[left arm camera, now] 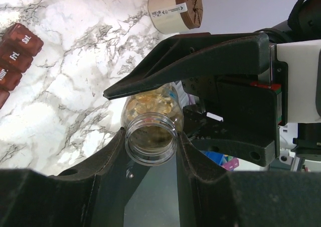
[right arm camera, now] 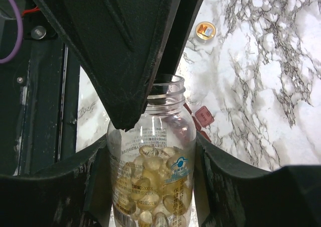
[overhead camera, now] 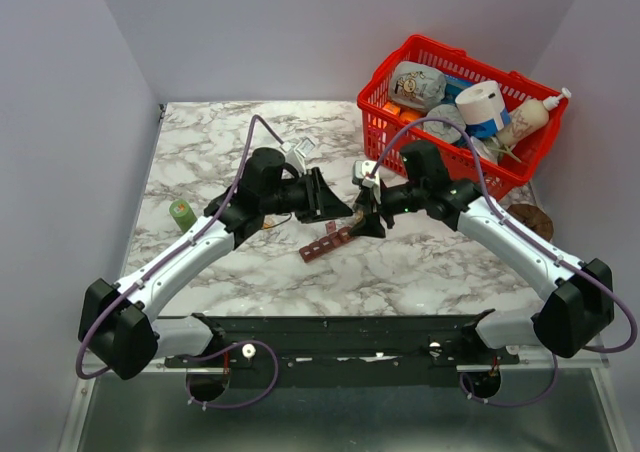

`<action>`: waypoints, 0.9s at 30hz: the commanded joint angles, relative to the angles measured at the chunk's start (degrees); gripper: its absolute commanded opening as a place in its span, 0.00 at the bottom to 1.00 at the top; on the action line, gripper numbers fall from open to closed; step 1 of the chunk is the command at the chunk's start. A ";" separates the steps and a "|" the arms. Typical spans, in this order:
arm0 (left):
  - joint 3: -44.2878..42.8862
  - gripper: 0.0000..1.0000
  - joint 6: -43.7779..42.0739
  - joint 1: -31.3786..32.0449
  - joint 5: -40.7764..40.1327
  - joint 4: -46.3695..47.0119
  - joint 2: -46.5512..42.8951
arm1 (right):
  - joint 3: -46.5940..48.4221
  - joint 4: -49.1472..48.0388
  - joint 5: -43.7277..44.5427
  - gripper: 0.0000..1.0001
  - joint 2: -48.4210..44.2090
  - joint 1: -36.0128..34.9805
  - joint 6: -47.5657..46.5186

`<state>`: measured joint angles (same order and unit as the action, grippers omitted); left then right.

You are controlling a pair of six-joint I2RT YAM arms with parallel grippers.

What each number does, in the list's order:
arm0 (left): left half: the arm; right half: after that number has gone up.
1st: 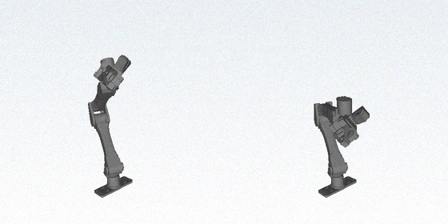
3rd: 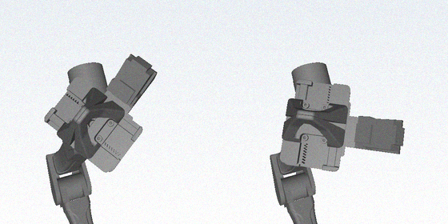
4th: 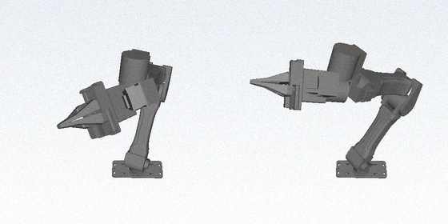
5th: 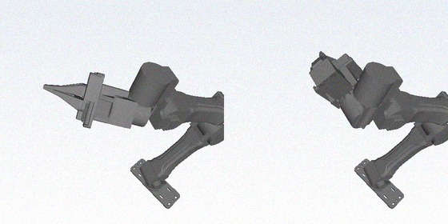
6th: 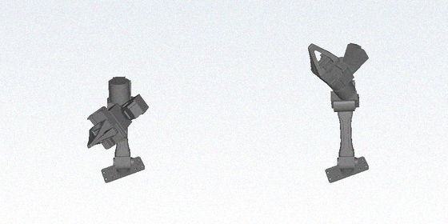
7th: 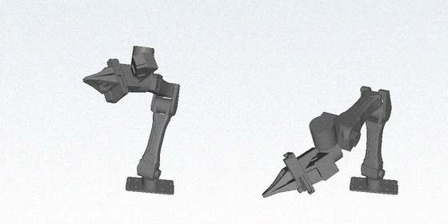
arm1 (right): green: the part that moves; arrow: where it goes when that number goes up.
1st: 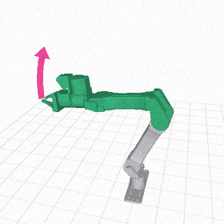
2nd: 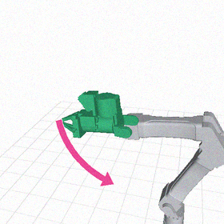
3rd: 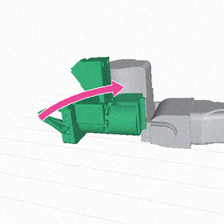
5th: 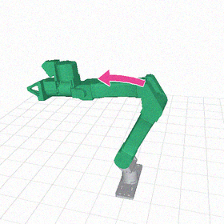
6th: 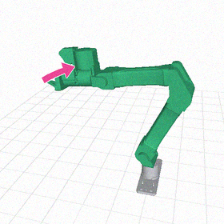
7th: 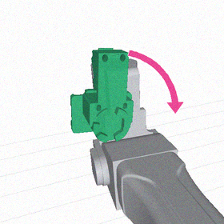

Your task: Sort the pills into containers

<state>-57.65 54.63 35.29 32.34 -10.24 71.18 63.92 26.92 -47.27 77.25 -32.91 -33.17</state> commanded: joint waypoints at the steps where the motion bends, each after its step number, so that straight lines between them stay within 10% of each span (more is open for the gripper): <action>1: 1.49 0.45 3.73 -2.76 4.31 6.89 -3.58 | 0.94 -1.25 -2.74 0.17 -1.05 1.08 1.61; 7: -0.79 0.87 -0.13 -8.64 5.19 4.37 -9.47 | 3.75 -1.69 -11.00 0.15 -2.02 5.74 4.51; 17: -11.35 0.99 -24.56 -13.67 -9.46 -14.72 -16.59 | 15.53 -11.23 -35.93 0.14 -2.10 14.44 25.20; 20: -9.16 0.99 -28.25 -13.75 -15.08 -14.20 -20.28 | 12.90 -44.66 -40.62 0.14 -2.99 15.59 56.64; 24: -4.42 0.99 -29.14 -13.84 -18.36 -12.26 -24.32 | 17.93 -113.49 -33.63 0.13 5.49 16.64 109.45; 27: -2.48 0.99 -27.92 -13.84 -17.93 -9.98 -25.73 | 26.77 -122.20 -27.47 0.14 10.55 17.08 128.18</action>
<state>-63.16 28.77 21.74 18.59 -20.71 46.50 81.89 -46.26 -79.94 81.47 -16.78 49.01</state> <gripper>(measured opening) 0.985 0.609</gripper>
